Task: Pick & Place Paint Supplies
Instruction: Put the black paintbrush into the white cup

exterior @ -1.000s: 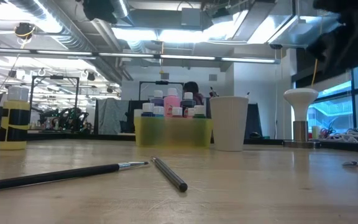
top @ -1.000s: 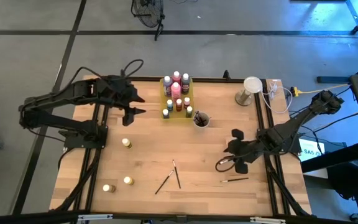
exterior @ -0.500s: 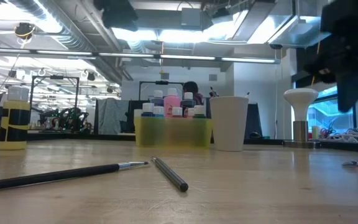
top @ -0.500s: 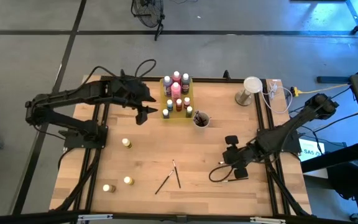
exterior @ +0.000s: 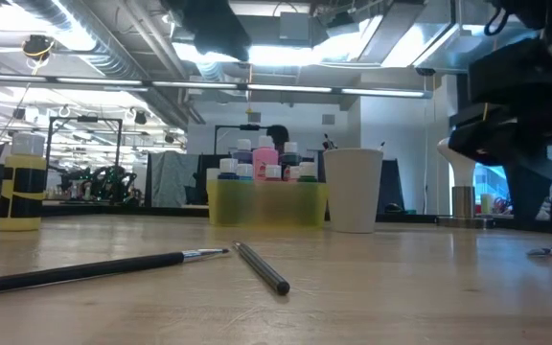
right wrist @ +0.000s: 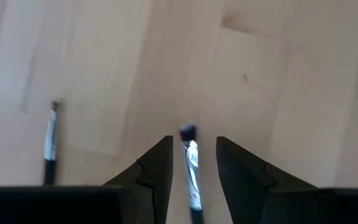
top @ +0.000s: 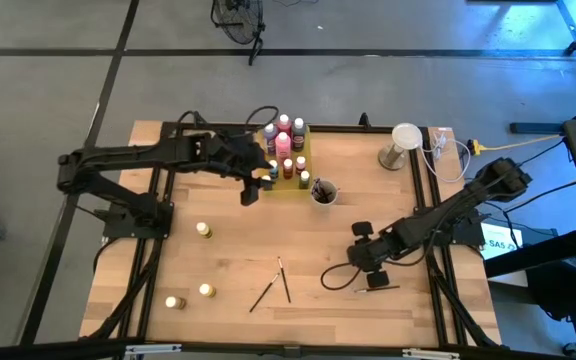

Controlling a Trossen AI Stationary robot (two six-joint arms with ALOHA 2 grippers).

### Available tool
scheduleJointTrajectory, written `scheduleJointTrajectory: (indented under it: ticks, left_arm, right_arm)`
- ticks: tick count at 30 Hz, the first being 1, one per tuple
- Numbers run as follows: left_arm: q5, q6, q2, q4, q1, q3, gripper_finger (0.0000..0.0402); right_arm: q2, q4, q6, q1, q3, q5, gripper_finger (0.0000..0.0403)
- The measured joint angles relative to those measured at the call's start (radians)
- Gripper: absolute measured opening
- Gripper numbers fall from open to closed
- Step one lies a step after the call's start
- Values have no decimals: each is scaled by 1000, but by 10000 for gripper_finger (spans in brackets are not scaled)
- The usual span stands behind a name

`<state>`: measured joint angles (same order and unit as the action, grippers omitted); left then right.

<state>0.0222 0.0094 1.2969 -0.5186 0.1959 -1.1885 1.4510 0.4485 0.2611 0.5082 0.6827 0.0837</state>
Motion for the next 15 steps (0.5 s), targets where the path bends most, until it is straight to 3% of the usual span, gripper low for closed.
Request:
scheduleJointTrajectory:
  ticks: [15]
  left_arm:
    - [5, 13, 28, -2, 0, 0, 212]
  right_arm:
    - [110, -68, 30, -12, 5, -34, 124]
